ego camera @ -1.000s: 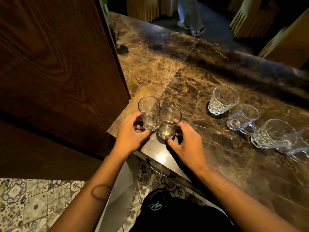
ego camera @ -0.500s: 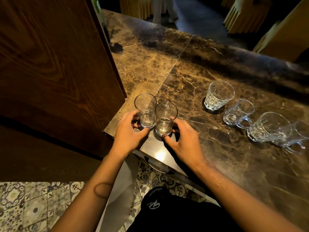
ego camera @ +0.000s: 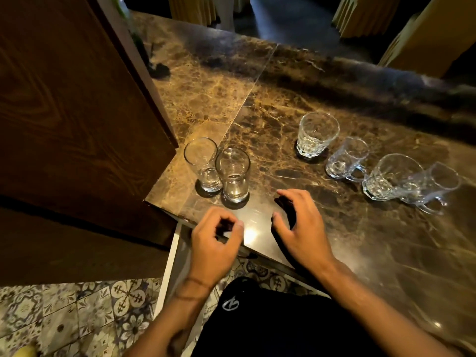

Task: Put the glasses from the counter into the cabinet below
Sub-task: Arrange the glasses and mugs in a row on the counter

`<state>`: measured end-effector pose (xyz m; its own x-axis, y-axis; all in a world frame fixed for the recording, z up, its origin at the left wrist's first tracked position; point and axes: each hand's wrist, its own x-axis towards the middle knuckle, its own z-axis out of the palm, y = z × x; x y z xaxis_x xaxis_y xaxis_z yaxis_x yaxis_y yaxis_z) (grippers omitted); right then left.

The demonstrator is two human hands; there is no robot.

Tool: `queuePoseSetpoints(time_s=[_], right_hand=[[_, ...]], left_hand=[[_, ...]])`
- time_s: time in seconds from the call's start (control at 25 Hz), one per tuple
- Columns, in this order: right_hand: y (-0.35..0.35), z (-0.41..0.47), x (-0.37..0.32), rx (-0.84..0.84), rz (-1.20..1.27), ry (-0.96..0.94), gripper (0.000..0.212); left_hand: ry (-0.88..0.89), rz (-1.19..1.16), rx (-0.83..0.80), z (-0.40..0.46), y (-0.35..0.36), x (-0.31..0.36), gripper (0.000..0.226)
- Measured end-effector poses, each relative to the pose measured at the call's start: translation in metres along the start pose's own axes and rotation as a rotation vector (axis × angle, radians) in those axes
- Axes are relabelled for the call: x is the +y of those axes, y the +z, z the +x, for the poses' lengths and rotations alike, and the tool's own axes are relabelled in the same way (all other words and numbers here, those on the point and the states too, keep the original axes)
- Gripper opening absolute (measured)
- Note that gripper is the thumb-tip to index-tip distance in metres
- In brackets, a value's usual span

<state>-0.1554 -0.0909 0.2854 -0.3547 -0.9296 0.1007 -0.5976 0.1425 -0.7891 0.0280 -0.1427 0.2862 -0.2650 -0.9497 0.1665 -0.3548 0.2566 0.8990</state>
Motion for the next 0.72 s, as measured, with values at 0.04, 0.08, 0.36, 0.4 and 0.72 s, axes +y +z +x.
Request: queuePoseSetpoints(time_s=[0.04, 0.08, 0.36, 0.4, 0.72], right_hand=[[-0.007, -0.005, 0.004, 0.017, 0.003, 0.013, 0.041], [-0.014, -0.010, 0.007, 0.033, 0.012, 0.030, 0.040], [-0.067, -0.034, 0.045, 0.241, 0.036, 0.225, 0.037], [-0.072, -0.035, 0.050, 0.266, 0.043, 0.251, 0.037], [-0.117, -0.050, 0.091, 0.523, 0.056, 0.398, 0.027]], left_hand=[[0.031, -0.009, -0.052, -0.004, 0.008, 0.005, 0.008], [0.059, -0.009, -0.096, -0.007, 0.017, 0.010, 0.005], [-0.013, -0.082, -0.310, 0.004, 0.090, 0.042, 0.023], [-0.016, -0.075, -0.323, 0.009, 0.098, 0.045, 0.024], [-0.024, -0.039, -0.218, 0.047, 0.139, 0.055, 0.027]])
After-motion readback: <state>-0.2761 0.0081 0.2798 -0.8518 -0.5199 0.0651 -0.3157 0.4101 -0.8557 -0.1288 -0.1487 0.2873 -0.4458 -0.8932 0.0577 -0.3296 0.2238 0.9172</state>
